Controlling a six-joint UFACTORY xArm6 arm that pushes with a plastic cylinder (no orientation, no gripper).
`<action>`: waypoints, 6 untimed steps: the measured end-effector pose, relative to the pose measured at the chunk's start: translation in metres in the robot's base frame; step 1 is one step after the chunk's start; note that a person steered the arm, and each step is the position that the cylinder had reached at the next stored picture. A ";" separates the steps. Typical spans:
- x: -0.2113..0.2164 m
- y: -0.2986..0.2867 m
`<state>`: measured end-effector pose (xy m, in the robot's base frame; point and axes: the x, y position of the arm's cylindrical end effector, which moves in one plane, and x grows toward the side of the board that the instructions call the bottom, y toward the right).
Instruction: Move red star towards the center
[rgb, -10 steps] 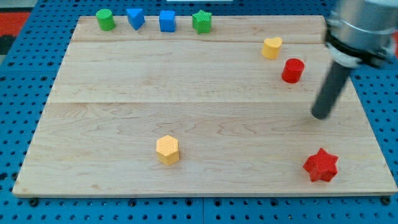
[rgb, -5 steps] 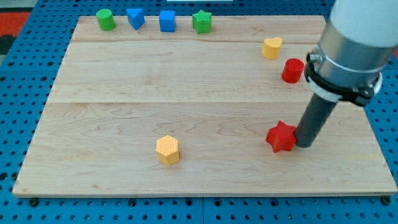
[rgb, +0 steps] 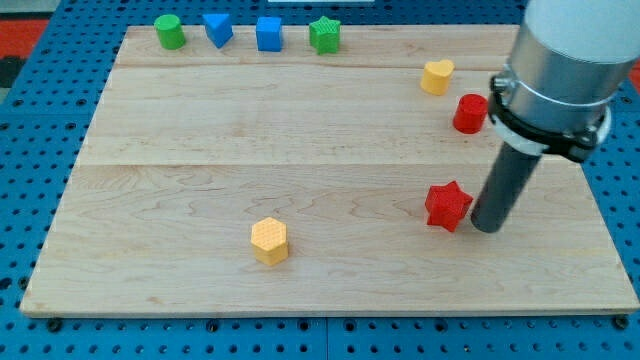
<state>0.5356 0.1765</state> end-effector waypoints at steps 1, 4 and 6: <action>0.024 -0.033; -0.054 -0.026; -0.111 0.082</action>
